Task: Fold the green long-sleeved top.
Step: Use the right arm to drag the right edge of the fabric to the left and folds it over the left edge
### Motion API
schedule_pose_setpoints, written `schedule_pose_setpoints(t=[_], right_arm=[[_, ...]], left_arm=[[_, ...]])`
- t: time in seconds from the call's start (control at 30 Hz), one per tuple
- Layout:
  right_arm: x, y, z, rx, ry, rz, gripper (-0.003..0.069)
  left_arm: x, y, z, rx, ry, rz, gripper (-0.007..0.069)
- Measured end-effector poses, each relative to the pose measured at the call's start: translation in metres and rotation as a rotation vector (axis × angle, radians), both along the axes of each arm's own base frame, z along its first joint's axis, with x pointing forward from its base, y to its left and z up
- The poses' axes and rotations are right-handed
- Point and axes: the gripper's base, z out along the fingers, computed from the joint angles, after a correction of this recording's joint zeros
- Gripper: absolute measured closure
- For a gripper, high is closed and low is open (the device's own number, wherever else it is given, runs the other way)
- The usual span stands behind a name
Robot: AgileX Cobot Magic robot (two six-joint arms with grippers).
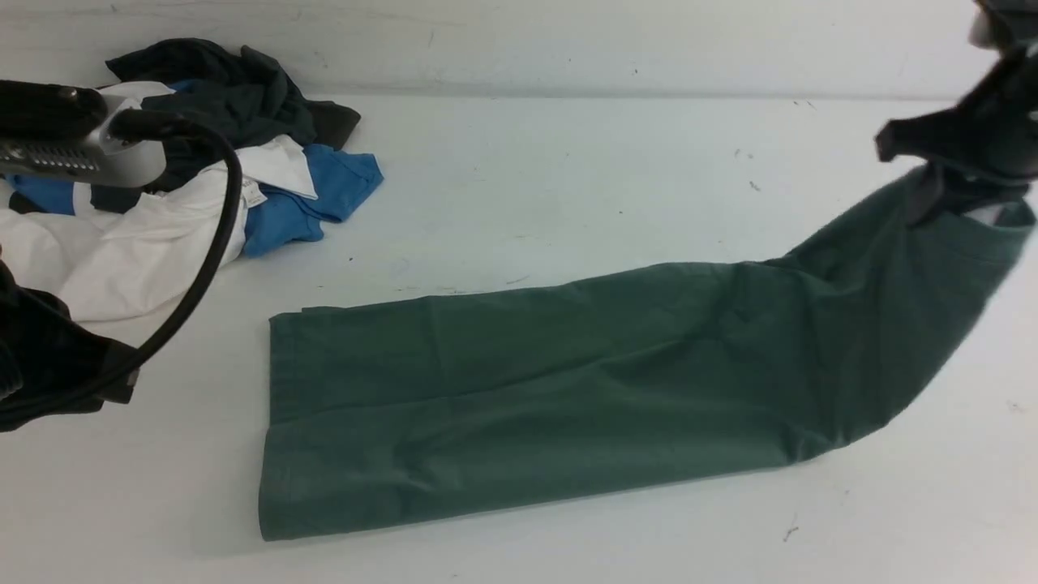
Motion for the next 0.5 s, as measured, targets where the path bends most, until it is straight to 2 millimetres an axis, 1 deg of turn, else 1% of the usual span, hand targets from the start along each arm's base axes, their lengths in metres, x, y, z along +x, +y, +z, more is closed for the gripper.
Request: schedule_pose_setpoints(t=[0.03, 0.07, 0.1, 0.13, 0.2, 0.27, 0.33, 0.43, 0.47, 0.5], right_arm=[[-0.003, 0.018, 0.004, 0.03, -0.002, 0.034, 0.0652], [-0.004, 0.022, 0.005, 0.038, -0.001, 0.037, 0.0652], [-0.011, 0.056, 0.012, 0.084, -0.01, 0.095, 0.0652], [-0.013, 0.067, 0.013, 0.095, -0.01, 0.115, 0.0652], [-0.023, 0.107, 0.021, 0.137, -0.018, 0.187, 0.0652], [-0.029, 0.132, 0.024, 0.16, -0.015, 0.229, 0.0652], [-0.038, 0.171, 0.027, 0.192, -0.017, 0.296, 0.0652], [-0.043, 0.21, 0.024, 0.235, -0.004, 0.352, 0.0652], [-0.043, 0.212, 0.024, 0.239, -0.002, 0.356, 0.0652], [-0.043, 0.232, 0.018, 0.262, 0.017, 0.382, 0.0652]], left_arm=[[0.0, 0.0, 0.0, -0.005, 0.001, -0.001, 0.0628], [0.0, -0.001, 0.0, -0.008, 0.001, -0.002, 0.0628], [-0.001, -0.001, 0.0, -0.018, 0.003, -0.003, 0.0628], [-0.001, -0.002, 0.0, -0.022, 0.004, -0.004, 0.0628], [-0.001, -0.003, 0.0, -0.031, 0.006, -0.006, 0.0628], [-0.001, -0.003, 0.0, -0.04, 0.009, -0.008, 0.0628], [-0.001, -0.004, 0.001, -0.051, 0.012, -0.01, 0.0628], [-0.002, -0.005, 0.001, -0.056, 0.009, -0.011, 0.0628], [-0.002, -0.005, 0.001, -0.056, 0.009, -0.011, 0.0628], [-0.004, -0.004, 0.003, -0.059, 0.002, -0.01, 0.0628]])
